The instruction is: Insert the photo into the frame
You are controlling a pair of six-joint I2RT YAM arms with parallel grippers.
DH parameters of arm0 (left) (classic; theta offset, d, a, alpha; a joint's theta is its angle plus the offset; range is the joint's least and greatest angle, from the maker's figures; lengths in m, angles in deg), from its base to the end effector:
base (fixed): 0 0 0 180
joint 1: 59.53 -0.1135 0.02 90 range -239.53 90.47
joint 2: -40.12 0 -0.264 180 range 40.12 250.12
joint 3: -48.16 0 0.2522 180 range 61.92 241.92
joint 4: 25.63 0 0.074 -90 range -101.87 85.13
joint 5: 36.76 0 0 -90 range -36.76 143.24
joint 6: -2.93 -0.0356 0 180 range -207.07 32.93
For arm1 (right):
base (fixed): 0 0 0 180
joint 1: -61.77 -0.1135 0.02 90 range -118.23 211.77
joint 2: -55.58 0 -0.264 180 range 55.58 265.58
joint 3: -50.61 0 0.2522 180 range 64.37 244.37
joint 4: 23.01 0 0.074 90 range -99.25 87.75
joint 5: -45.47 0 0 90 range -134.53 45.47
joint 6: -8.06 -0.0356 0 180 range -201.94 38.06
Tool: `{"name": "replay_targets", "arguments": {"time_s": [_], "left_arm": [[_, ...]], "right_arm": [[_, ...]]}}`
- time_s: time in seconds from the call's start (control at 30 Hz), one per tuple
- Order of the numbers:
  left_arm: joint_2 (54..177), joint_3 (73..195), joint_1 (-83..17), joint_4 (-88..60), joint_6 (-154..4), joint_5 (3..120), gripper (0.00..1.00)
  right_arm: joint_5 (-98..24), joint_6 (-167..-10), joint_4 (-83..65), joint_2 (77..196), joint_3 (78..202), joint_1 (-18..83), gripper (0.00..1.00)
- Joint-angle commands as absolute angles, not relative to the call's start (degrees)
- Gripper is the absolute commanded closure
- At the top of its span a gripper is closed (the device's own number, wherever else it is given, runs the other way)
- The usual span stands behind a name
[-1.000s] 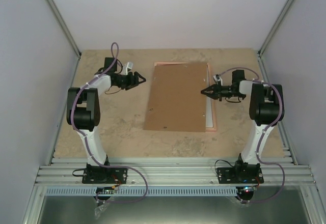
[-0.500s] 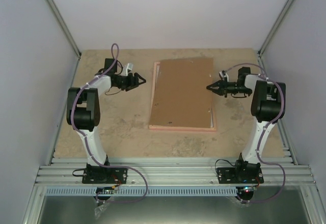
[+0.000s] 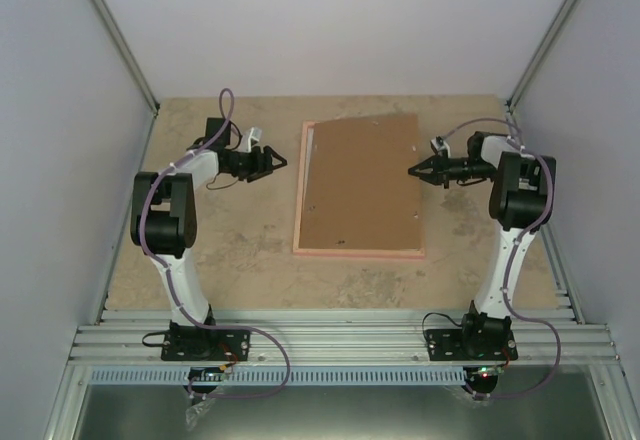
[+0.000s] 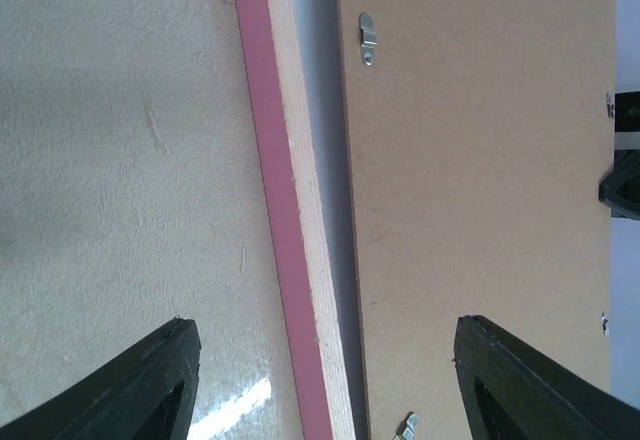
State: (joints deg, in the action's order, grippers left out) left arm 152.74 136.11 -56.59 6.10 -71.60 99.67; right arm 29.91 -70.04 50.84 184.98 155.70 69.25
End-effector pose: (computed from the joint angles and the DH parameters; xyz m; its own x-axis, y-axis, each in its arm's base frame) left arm 0.4034 -0.0465 0.1699 -0.9179 -0.1369 -0.3724 0.1981 0.6550 -0.7292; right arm 0.4066 -0.0188 0.1310 -0.9955 0.0749 -0.0577 -0.0356 0.2694 0.9624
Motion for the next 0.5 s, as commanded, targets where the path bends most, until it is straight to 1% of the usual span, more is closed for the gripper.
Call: {"name": "replay_targets", "arguments": {"time_s": [0.0, 0.33, 0.47], "left_arm": [[151.4, 135.4, -56.7, 5.1, -71.4, 101.2, 0.29], [152.0, 135.7, -56.7, 5.1, -71.4, 101.5, 0.29], [152.3, 135.8, -56.7, 5.1, -71.5, 101.7, 0.29]], "right_arm": [[28.3, -63.7, 54.5, 186.5, 159.7, 70.0, 1.0], [28.3, -64.1, 55.5, 190.3, 166.2, 70.0, 1.0], [28.5, -64.2, 55.9, 191.8, 167.0, 69.5, 0.99]]}}
